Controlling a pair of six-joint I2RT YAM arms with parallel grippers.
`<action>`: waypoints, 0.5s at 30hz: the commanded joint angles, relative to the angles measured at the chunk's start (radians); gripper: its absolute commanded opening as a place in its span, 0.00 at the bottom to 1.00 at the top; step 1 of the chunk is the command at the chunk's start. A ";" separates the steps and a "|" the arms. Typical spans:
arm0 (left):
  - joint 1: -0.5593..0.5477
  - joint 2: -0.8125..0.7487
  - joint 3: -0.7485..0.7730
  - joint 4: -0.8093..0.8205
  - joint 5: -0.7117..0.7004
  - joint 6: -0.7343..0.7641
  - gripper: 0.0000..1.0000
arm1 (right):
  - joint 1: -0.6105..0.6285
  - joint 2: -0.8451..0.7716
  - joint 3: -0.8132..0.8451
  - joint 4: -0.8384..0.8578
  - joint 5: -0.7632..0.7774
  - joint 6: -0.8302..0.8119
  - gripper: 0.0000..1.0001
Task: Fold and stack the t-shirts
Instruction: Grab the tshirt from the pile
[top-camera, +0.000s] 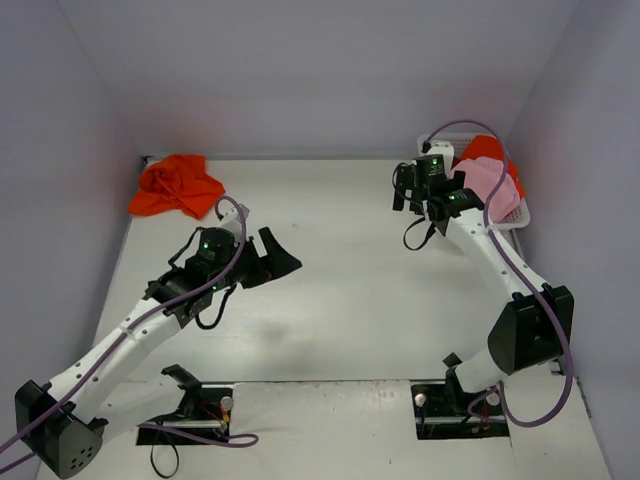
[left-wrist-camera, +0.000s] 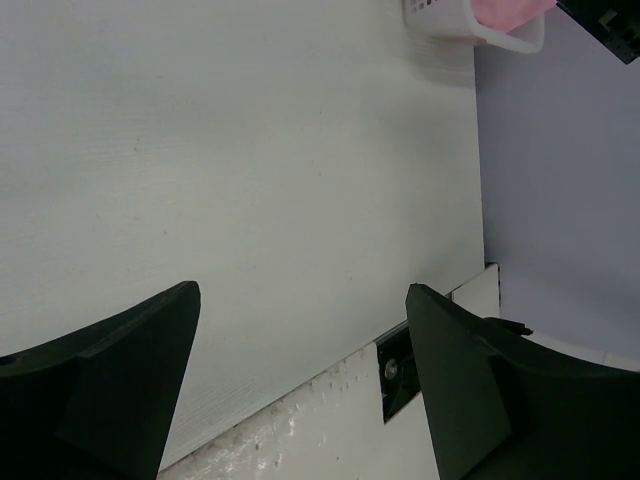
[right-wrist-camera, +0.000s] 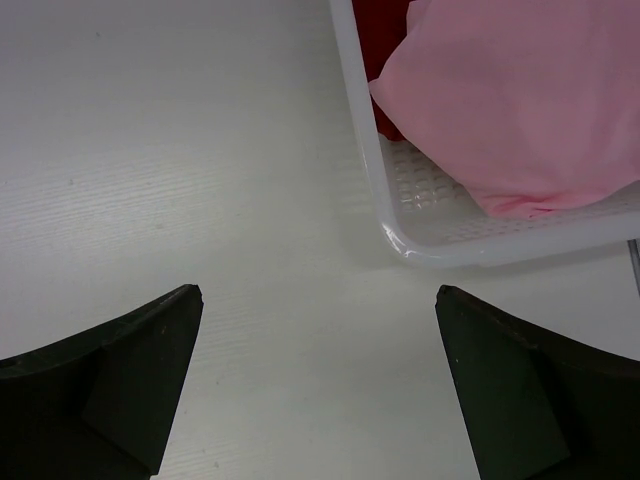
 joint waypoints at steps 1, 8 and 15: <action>-0.001 -0.020 0.061 0.009 -0.020 0.008 0.78 | -0.009 -0.020 0.001 0.042 0.039 -0.009 1.00; -0.003 0.011 0.058 -0.008 -0.006 -0.003 0.78 | -0.011 -0.023 -0.021 0.042 0.021 -0.002 1.00; -0.001 -0.038 0.017 0.044 -0.023 -0.032 0.79 | -0.014 -0.009 -0.013 0.045 0.061 -0.023 1.00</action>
